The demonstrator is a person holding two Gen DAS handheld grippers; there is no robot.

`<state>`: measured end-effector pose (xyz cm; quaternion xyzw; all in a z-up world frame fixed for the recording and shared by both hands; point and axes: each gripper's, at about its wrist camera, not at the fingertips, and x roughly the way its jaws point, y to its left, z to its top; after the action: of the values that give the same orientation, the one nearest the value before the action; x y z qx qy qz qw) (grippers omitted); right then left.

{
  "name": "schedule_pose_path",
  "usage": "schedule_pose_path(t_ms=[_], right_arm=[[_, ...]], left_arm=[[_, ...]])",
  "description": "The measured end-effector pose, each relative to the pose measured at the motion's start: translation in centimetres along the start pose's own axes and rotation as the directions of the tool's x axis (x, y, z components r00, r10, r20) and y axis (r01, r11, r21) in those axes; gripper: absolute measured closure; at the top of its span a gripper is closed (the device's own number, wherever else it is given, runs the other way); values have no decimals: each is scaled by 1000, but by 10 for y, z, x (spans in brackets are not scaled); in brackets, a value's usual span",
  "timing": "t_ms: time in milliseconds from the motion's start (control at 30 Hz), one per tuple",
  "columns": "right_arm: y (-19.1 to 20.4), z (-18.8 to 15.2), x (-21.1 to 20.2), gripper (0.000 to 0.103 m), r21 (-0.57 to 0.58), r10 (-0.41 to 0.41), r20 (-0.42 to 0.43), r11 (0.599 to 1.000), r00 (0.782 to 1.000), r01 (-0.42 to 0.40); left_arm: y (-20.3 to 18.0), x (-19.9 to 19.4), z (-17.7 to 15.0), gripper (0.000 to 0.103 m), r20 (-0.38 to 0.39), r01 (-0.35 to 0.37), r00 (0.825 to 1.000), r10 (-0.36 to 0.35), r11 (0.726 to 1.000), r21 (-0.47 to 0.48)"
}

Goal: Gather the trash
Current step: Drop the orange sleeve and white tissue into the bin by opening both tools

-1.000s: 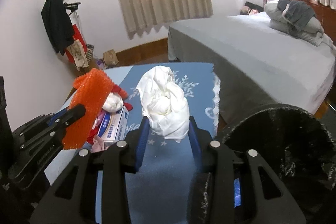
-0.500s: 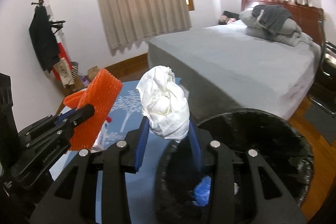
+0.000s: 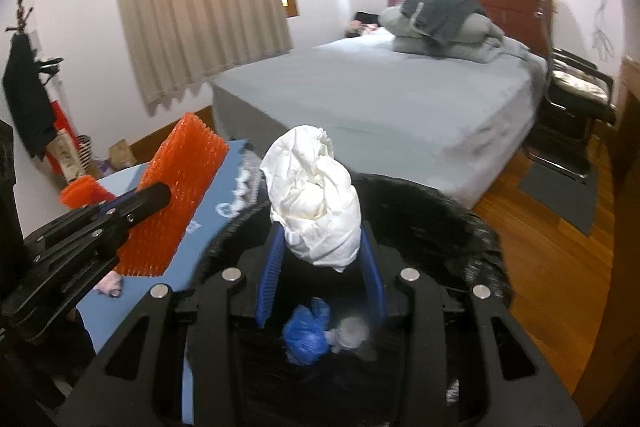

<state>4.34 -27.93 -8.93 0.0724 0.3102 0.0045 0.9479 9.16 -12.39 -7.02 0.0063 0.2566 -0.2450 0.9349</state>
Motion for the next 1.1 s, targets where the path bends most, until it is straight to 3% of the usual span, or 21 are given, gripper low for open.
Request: schedule_pose_path(t_ms=[367,433,500,533,633,733,867,1100], right_arm=[[-41,-19,1,62,46,-88,-31,995,996,89],[-45,-23,3,60,50,-103,-38,993,994,105],[-50,-24,4,54,55,-116,-45,991,992,118],[-51,-25,4,45,59,-122,-46,990,991,125],[-52,-25,4,29,60,-133,-35,989,990,135],[-48,-23,2,13,52,-136,-17,989,991,136],[-36,-19,2,8,39,-113,-5,993,994,113],[8,-8,9,7,-1,-20,8,1000,1000,20]], left_arm=[[-36,35,-9,91,-72,103,992,-101,995,18],[-35,41,-9,85,-86,121,989,-120,993,6],[-33,44,-11,63,-95,125,988,-125,992,-2],[-32,43,-12,48,-93,115,989,-116,993,-6],[-23,38,-13,44,-81,89,993,-89,996,-9],[-10,26,-14,33,-63,42,997,-42,999,-4],[14,7,-18,19,-45,-29,999,28,1000,-10],[66,-31,-26,16,-23,-172,985,171,984,-47]])
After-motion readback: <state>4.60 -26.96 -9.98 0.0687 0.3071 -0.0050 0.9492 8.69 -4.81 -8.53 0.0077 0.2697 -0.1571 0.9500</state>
